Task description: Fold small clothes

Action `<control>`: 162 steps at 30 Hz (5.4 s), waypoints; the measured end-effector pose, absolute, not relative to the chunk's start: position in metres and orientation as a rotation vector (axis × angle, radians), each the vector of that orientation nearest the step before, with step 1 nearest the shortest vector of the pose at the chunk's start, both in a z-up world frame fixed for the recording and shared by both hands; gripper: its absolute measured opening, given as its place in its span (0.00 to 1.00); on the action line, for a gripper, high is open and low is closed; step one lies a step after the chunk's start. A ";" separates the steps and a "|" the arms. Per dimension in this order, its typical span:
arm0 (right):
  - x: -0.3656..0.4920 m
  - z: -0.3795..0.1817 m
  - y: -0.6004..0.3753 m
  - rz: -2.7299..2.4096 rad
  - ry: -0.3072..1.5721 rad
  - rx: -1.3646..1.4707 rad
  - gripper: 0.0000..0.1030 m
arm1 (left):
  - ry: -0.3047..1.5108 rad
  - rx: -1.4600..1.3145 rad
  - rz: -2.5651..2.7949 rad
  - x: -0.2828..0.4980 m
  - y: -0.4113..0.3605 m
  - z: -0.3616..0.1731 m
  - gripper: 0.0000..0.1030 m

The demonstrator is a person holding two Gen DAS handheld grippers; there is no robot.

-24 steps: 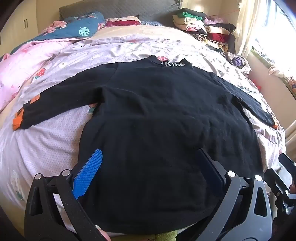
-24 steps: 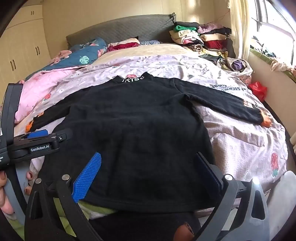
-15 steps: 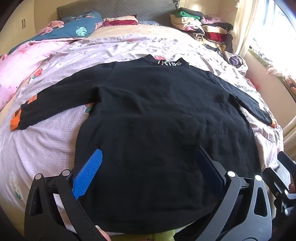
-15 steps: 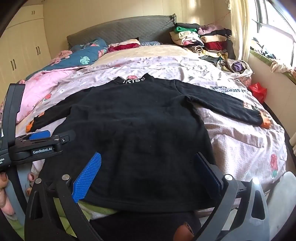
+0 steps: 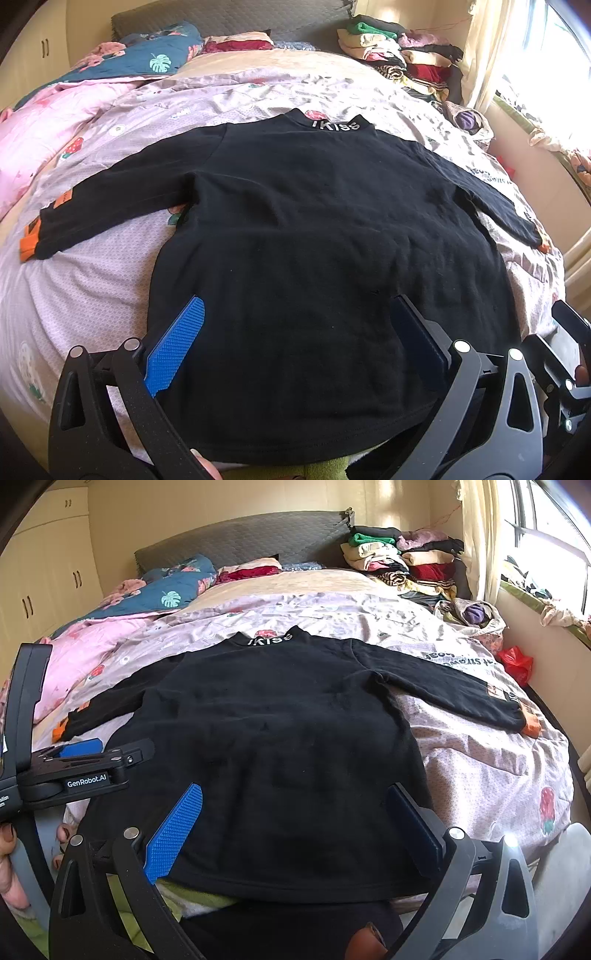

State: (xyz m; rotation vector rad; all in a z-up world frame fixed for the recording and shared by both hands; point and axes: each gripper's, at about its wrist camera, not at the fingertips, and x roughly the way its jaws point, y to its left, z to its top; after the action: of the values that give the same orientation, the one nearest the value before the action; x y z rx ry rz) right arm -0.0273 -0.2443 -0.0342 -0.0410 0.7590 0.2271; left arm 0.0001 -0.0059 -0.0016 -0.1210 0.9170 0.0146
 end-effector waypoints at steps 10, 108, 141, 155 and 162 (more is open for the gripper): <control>-0.026 -0.035 -0.243 0.230 0.760 -0.043 0.96 | 0.917 -0.120 0.014 0.000 -0.008 -0.002 0.92; 0.122 -0.015 -0.467 -0.185 0.805 0.171 0.96 | 0.955 -0.122 -0.030 0.204 -0.067 0.003 0.92; 0.177 -0.092 -0.603 -0.457 0.779 0.674 0.25 | 1.062 -0.103 -0.181 0.276 -0.155 -0.050 0.92; 0.159 -0.007 -0.541 -0.192 0.552 0.565 0.10 | 0.963 -0.157 -0.225 0.249 -0.126 0.007 0.92; 0.158 0.024 -0.494 -0.104 0.520 0.500 0.10 | 0.917 -0.213 -0.254 0.235 -0.103 0.029 0.92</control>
State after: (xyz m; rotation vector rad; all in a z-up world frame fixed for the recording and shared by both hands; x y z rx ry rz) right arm 0.1576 -0.4938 0.0239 0.5004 0.5197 -0.1044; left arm 0.2354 -0.1028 0.0294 -0.2134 0.9167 -0.2535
